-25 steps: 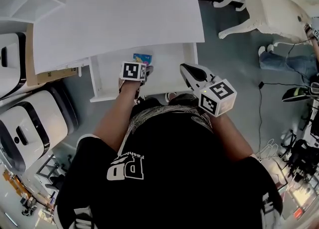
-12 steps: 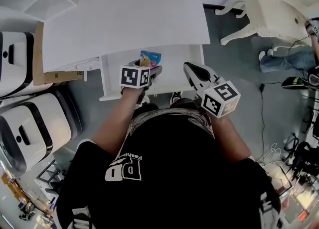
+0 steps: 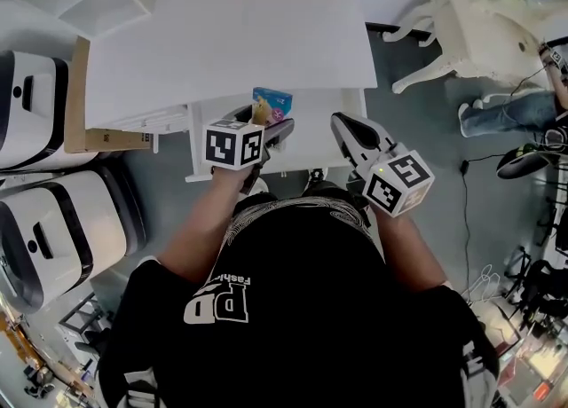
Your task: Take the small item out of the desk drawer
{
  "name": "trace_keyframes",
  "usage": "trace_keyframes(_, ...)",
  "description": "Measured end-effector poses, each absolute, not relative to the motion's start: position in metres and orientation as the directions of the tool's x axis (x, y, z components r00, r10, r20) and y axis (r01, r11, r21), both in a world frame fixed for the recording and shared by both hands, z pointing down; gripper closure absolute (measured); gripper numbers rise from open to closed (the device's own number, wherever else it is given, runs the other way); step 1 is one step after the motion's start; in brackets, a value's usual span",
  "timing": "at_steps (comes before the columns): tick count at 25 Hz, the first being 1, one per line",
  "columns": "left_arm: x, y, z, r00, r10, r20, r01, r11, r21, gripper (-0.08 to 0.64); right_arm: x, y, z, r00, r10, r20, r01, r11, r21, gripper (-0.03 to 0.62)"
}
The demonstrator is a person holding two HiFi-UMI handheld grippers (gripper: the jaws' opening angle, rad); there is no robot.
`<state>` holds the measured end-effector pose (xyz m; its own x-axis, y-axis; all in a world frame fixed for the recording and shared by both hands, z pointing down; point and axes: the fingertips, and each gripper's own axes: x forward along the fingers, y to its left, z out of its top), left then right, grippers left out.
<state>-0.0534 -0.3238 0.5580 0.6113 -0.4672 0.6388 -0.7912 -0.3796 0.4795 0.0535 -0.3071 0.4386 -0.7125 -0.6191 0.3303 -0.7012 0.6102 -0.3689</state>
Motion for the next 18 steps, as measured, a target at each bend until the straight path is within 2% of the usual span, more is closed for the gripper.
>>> trace_keyframes(18,-0.073,-0.299,0.446,0.705,-0.592,0.391,-0.699,-0.488,0.522,0.140,0.021,-0.297,0.384,-0.746,-0.637,0.192,-0.661,0.678,-0.321,0.583)
